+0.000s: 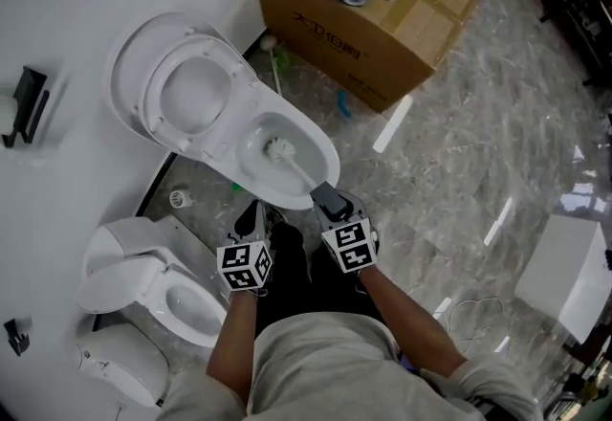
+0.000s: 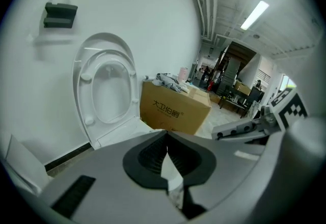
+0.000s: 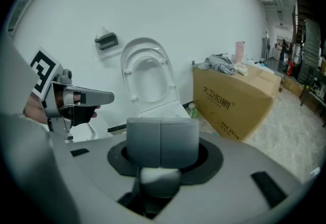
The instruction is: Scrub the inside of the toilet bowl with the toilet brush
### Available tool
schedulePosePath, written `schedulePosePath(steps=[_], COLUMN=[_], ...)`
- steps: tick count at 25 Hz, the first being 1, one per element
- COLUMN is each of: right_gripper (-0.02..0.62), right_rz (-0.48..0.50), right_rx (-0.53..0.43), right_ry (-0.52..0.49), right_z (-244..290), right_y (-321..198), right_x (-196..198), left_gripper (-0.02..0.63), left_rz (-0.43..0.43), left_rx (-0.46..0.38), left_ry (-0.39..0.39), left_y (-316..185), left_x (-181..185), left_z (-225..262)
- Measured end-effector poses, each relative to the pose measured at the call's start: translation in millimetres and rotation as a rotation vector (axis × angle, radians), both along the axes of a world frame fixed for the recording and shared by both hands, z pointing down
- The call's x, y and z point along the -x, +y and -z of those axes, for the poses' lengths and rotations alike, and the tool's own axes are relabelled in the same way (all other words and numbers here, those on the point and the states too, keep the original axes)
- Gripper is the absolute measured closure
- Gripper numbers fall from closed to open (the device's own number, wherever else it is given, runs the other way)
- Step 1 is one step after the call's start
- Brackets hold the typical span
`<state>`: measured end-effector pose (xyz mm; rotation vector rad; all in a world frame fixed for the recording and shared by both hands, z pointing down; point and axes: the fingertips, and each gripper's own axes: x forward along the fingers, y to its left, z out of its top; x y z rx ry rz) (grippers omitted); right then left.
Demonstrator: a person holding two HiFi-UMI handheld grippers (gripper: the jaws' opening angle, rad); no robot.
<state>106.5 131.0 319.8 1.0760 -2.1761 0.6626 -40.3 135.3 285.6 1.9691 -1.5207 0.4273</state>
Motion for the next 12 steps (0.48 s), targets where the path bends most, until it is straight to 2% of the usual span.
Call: schedulePosePath(steps=[5, 12], right_gripper=[0.448, 0.448], right_rz=[0.020, 0.036], right_rx=[-0.066, -0.167], right_ry=[-0.022, -0.057], right_z=[53.4, 117.1], right_y=[14.6, 31.5], right_x=[-11.8, -27.6], left_gripper=[0.597, 0.597], left_rz=[0.043, 0.053], left_rx=[-0.063, -0.178], left_ry=[-0.014, -0.034], left_y=[14.5, 29.7], left_x=[-7.5, -21.4], left_z=[46.1, 107.5])
